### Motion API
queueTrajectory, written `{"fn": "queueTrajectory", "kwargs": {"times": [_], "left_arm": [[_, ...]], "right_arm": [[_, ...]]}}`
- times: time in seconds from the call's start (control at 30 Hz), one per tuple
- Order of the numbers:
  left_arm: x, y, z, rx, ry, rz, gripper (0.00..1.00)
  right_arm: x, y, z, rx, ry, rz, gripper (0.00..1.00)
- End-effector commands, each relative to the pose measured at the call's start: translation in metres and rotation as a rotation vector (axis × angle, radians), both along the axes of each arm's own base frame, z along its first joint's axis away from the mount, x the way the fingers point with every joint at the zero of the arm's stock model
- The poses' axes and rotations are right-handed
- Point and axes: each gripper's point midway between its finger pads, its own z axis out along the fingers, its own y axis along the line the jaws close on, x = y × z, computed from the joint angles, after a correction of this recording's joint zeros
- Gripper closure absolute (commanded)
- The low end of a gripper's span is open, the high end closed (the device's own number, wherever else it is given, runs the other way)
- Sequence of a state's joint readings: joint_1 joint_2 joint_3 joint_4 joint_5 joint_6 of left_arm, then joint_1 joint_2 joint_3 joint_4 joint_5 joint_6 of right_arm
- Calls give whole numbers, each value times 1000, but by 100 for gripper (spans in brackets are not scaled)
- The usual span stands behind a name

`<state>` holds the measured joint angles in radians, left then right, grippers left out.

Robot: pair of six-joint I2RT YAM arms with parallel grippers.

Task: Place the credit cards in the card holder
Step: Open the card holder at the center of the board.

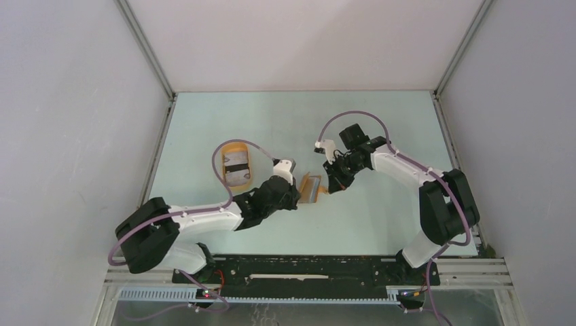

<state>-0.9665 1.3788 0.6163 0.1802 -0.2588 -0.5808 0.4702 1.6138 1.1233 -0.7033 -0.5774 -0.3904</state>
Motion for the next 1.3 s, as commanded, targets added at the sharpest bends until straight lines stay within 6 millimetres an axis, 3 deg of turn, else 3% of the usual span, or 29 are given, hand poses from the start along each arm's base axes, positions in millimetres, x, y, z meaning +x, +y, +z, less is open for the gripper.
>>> {"fn": "queueTrajectory", "kwargs": {"times": [0.0, 0.17, 0.27, 0.5, 0.73, 0.8, 0.93, 1.27], "left_arm": [[-8, 12, -7, -76, 38, 29, 100], [-21, 19, -13, -262, 117, 38, 100], [-30, 22, -17, -369, 176, 55, 100], [-45, 28, -13, -622, 285, 73, 100], [-50, 41, -62, -378, 357, 97, 100], [-50, 46, -71, -335, 359, 107, 100], [-52, 47, -73, -311, 361, 91, 100], [-52, 33, -46, -286, 310, 22, 100]], "right_arm": [[30, -16, -11, -103, -58, -91, 100], [39, -36, -33, -203, -9, -149, 100], [36, -38, -39, -178, 56, -152, 100], [29, -24, -20, -79, 80, -123, 100], [30, -33, -35, -141, 98, -126, 100], [30, -34, -34, -139, 109, -125, 96], [30, -31, -17, -87, 83, -116, 86], [28, -21, 49, 59, -115, -69, 68]]}}
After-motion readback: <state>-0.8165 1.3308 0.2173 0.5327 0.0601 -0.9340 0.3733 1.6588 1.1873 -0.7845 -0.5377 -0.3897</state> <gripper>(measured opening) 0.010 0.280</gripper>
